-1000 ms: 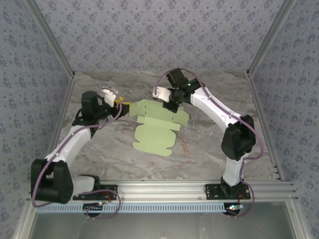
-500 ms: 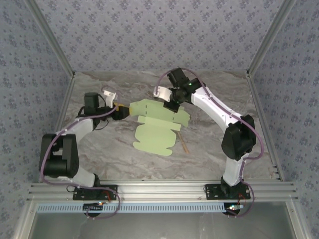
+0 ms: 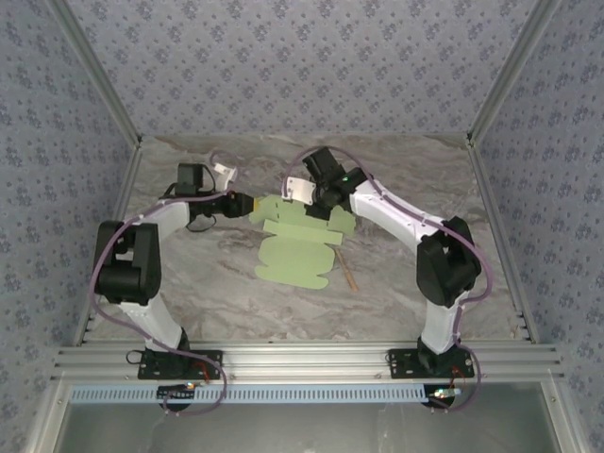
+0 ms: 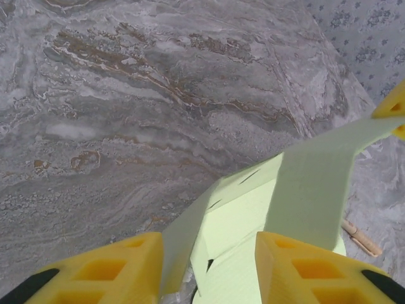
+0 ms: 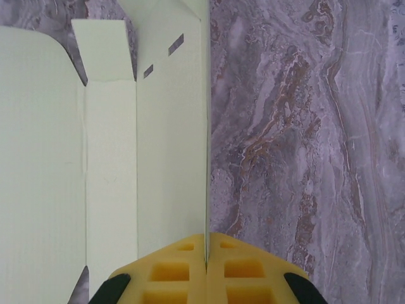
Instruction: Fold the paper box
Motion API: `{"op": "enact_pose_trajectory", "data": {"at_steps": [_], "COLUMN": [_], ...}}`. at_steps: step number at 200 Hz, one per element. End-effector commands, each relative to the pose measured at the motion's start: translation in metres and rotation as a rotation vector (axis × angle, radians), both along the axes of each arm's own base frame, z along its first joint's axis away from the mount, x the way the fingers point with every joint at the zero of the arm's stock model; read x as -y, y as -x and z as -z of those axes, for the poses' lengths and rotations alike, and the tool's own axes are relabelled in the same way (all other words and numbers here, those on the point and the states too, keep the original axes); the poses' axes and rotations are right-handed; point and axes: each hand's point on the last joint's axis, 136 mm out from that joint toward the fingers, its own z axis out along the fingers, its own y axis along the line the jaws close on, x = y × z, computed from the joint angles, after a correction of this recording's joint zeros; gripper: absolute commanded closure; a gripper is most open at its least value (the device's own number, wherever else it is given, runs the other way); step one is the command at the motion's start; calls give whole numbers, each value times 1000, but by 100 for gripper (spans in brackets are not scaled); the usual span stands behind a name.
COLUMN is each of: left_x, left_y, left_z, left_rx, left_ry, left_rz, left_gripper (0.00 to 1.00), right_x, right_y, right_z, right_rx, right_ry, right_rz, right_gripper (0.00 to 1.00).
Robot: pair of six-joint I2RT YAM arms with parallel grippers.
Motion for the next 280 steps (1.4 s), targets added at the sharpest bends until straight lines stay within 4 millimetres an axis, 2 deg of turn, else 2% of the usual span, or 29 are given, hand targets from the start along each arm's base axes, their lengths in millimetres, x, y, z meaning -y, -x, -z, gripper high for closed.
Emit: {"op": "enact_pose_trajectory", "data": {"at_steps": [1, 51, 108, 160, 176, 187, 209, 238, 256, 280], "left_x": [0, -11, -28, -83, -102, -106, -95, -64, -49, -25], "left_y": [3, 0, -5, -26, -31, -34, -36, -37, -38, -27], "left_z": [5, 13, 2, 5, 13, 18, 30, 40, 41, 37], "left_rx": [-88, -156, -141, -194, -223, -252, -313, -329, -321, -274], "left_ry": [19, 21, 37, 72, 58, 57, 34, -20, -26, -37], "left_rz": [18, -17, -76, -323, -413, -435, -398, -282, -214, -89], "left_gripper": [59, 52, 46, 46, 46, 47, 49, 50, 52, 55], "right_x": [-7, -10, -15, -15, -16, -17, -19, -20, -18, -17], "right_y": [-19, -21, -21, -18, -18, -17, -15, -12, -10, -9], "right_z": [-14, -6, -13, -18, -20, -21, -23, -20, -20, -20], "right_rx": [166, 316, 488, 505, 507, 506, 503, 476, 455, 427], "right_ry": [6, 66, 101, 83, 76, 67, 53, 46, 33, 10], "right_rz": [-8, -42, -87, -107, -110, -113, -119, -132, -140, -150], "right_gripper": [100, 100, 100, 100, 100, 100, 100, 100, 100, 100]}}
